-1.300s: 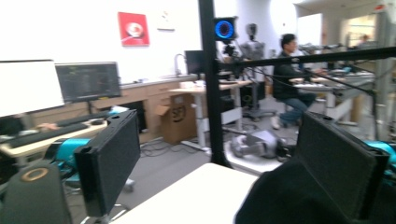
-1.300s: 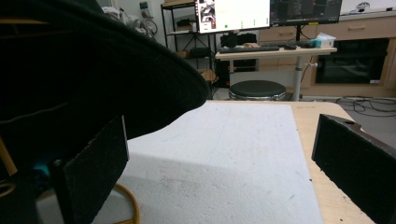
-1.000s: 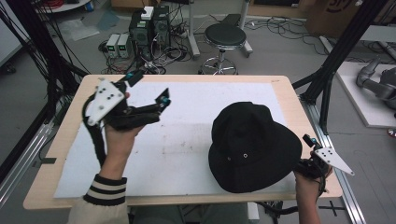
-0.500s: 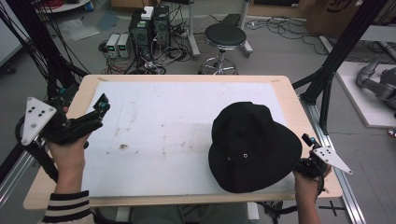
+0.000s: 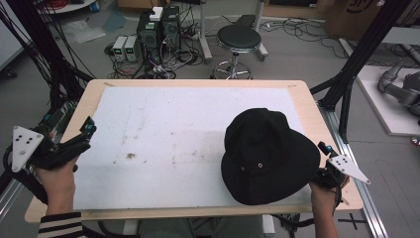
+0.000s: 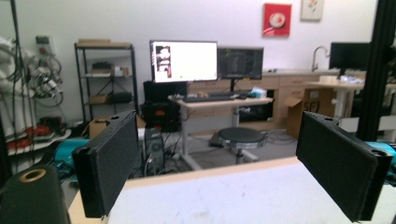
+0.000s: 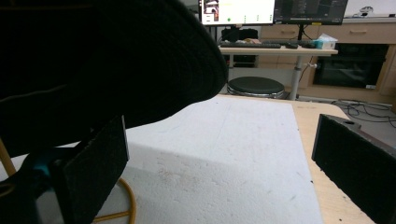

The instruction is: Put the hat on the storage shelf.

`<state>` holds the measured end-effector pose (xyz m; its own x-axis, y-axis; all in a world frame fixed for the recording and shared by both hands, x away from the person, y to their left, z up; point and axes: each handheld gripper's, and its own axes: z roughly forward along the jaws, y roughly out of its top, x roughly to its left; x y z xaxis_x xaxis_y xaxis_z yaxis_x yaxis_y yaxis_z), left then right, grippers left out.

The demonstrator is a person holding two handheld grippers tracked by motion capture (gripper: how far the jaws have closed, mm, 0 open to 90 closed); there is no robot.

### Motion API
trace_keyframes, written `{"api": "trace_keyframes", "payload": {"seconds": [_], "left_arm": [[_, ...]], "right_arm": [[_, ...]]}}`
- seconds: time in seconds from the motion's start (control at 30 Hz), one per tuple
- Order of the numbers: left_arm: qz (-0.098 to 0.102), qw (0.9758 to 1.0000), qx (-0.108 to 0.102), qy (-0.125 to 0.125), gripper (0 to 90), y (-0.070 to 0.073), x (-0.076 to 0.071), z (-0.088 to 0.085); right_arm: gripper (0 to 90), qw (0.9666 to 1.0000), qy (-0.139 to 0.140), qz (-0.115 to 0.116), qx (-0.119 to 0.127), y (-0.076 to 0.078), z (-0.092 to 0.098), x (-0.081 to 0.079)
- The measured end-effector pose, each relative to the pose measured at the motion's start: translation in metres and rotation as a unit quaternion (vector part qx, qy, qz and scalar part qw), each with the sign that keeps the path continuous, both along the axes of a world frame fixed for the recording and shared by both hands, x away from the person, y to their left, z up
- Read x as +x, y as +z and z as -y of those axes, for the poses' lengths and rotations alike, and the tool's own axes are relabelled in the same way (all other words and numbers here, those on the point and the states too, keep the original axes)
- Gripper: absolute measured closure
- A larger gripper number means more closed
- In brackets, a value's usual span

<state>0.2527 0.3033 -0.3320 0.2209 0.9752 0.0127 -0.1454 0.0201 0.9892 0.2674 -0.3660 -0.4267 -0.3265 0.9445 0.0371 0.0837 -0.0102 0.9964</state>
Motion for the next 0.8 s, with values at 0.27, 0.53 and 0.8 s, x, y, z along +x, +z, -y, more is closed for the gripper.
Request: {"api": "trace_keyframes", "payload": {"seconds": [0.27, 0.53, 0.8], "left_arm": [[-0.007, 1.0, -0.006, -0.003, 15.0, -0.027, 0.001, -0.006], [-0.012, 0.9997, 0.009, -0.021, 14.9, -0.041, -0.001, -0.003], [-0.037, 0.9991, 0.003, -0.023, 15.0, -0.057, 0.004, -0.001]], "right_arm": [[3.4, 1.0, 0.0, 0.001, 0.0, 0.0, 0.001, 0.0], [3.4, 1.0, 0.0, 0.002, 0.003, -0.001, 0.001, 0.0], [3.4, 1.0, 0.002, -0.002, 0.002, -0.002, 0.0, -0.001]]}}
